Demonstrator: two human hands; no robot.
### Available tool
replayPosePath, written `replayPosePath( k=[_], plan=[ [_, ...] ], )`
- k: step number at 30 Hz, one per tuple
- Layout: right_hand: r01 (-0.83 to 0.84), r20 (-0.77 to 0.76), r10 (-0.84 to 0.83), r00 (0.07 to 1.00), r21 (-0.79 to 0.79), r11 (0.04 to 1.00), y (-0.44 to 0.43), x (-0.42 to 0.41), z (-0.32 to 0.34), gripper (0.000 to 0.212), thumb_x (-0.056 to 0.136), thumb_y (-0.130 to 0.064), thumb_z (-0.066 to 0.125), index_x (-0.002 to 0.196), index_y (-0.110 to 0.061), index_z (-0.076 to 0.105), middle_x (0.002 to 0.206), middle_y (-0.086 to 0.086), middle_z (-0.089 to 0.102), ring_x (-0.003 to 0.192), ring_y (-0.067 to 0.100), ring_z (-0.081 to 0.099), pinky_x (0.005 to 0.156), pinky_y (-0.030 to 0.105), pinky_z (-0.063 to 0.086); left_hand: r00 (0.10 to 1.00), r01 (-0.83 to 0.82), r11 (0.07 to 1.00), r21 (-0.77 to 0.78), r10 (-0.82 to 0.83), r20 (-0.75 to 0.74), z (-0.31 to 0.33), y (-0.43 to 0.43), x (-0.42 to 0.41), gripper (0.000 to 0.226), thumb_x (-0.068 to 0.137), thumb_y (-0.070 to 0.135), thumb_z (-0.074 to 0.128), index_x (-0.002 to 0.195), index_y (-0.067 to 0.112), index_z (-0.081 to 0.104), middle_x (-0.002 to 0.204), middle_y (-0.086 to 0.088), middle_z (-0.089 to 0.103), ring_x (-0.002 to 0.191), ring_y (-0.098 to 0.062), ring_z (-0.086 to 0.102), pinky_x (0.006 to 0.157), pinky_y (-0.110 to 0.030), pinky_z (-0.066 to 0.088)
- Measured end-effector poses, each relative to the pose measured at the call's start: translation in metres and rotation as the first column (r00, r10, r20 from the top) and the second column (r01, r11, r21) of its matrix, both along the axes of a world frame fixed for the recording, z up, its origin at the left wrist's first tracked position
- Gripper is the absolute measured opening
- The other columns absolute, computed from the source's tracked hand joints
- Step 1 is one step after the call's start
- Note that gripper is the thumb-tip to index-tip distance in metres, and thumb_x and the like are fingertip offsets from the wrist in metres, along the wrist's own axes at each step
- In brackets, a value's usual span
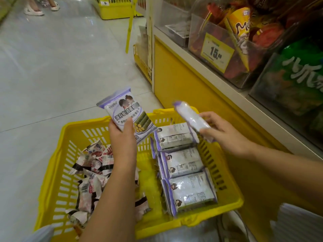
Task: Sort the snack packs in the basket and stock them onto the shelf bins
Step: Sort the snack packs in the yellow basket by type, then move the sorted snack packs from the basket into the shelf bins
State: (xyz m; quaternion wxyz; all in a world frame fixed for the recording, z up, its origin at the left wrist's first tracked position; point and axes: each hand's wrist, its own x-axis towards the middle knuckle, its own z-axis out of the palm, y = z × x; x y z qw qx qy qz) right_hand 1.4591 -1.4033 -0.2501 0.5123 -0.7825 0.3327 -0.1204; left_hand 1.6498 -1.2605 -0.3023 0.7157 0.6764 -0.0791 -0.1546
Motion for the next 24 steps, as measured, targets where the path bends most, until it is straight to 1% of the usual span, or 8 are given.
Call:
replayPosePath(
  k=[3,5,9,12,16,19,22,24],
  plan=[
    [-0.034,0.167,-0.148,0.975,0.766,0.642,0.016,0.023,0.012,0.036,0.09,-0.025,0.042,0.118,-0.009,0.059,0.12,0.023,0.06,0.104,0.035,0.061,0.085,0.043,0.054,0.981,0.134,0.991,0.015,-0.131,-0.141,-0.003,-0.005,-0.006,0.031,0.094,0.038,0.054,0.124,0.03,0.05,0.115,0.009,0.063,0.106,-0.015,0.061,0.089,-0.039,0.048],
    [-0.124,0.188,-0.119,0.975,0.904,0.41,0.027,0.034,0.011,0.053,0.084,-0.035,0.042,0.125,-0.005,0.06,0.123,0.024,0.061,0.107,0.039,0.061,0.093,0.05,0.05,0.917,0.268,0.958,-0.106,-0.287,-0.275,-0.003,-0.007,-0.016,0.051,0.087,0.054,0.058,0.13,0.029,0.051,0.125,0.0,0.063,0.114,-0.027,0.06,0.098,-0.052,0.045],
    [-0.096,0.115,-0.02,0.993,0.901,0.424,0.043,0.045,-0.005,0.048,0.097,-0.035,0.035,0.128,-0.007,0.057,0.124,0.022,0.062,0.114,0.04,0.059,0.096,0.053,0.048,0.825,0.391,0.883,-0.26,-0.461,-0.328,-0.002,-0.01,-0.028,0.087,0.061,0.07,0.073,0.134,0.027,0.051,0.118,-0.006,0.069,0.104,-0.031,0.067,0.093,-0.053,0.05],
    [0.03,-0.023,-0.02,1.0,0.725,0.688,0.035,0.047,-0.011,0.039,0.101,-0.036,0.041,0.112,-0.009,0.066,0.106,0.016,0.071,0.095,0.029,0.07,0.079,0.039,0.059,0.851,0.373,0.914,-0.157,-0.405,-0.334,-0.009,-0.011,-0.031,0.086,0.058,0.061,0.079,0.133,0.029,0.051,0.121,-0.001,0.067,0.107,-0.028,0.066,0.094,-0.053,0.05],
    [0.077,-0.185,-0.067,0.981,0.047,0.996,0.01,0.041,-0.027,0.023,0.097,-0.026,0.053,0.104,-0.008,0.064,0.105,0.012,0.068,0.083,0.016,0.066,0.076,0.028,0.054,0.91,0.202,0.979,-0.03,-0.199,-0.364,-0.022,-0.008,-0.024,0.081,0.066,0.054,0.076,0.137,0.033,0.042,0.135,0.002,0.056,0.12,-0.029,0.056,0.101,-0.055,0.043],
    [-0.29,-0.46,0.089,0.884,-0.387,0.875,-0.004,0.039,-0.051,0.05,0.089,-0.027,0.064,0.135,-0.02,0.046,0.14,0.005,0.047,0.13,0.021,0.042,0.105,0.034,0.038,0.903,0.146,0.989,-0.033,-0.147,-0.404,-0.034,-0.003,-0.012,0.047,0.084,0.036,0.068,0.127,0.032,0.049,0.114,-0.001,0.067,0.1,-0.027,0.066,0.086,-0.047,0.053],
    [-0.541,-0.619,0.146,0.771,-0.518,0.662,-0.01,0.051,-0.072,0.077,0.085,-0.026,0.067,0.148,-0.025,0.023,0.155,0.003,0.024,0.142,0.026,0.02,0.113,0.04,0.024,0.889,0.18,0.983,-0.027,-0.174,-0.424,-0.039,0.005,-0.004,0.046,0.09,0.027,0.057,0.133,0.012,0.048,0.076,-0.005,0.057,0.053,-0.016,0.055,0.045,-0.026,0.042],
    [-0.587,-0.679,0.099,0.727,-0.54,0.604,-0.017,0.062,-0.081,0.082,0.085,-0.023,0.067,0.15,-0.025,0.017,0.157,0.005,0.017,0.143,0.028,0.015,0.114,0.044,0.018,0.891,0.175,0.984,-0.024,-0.169,-0.422,-0.04,0.006,-0.003,0.046,0.091,0.025,0.056,0.132,0.008,0.049,0.076,-0.006,0.054,0.049,-0.016,0.049,0.04,-0.026,0.036]
  ],
)
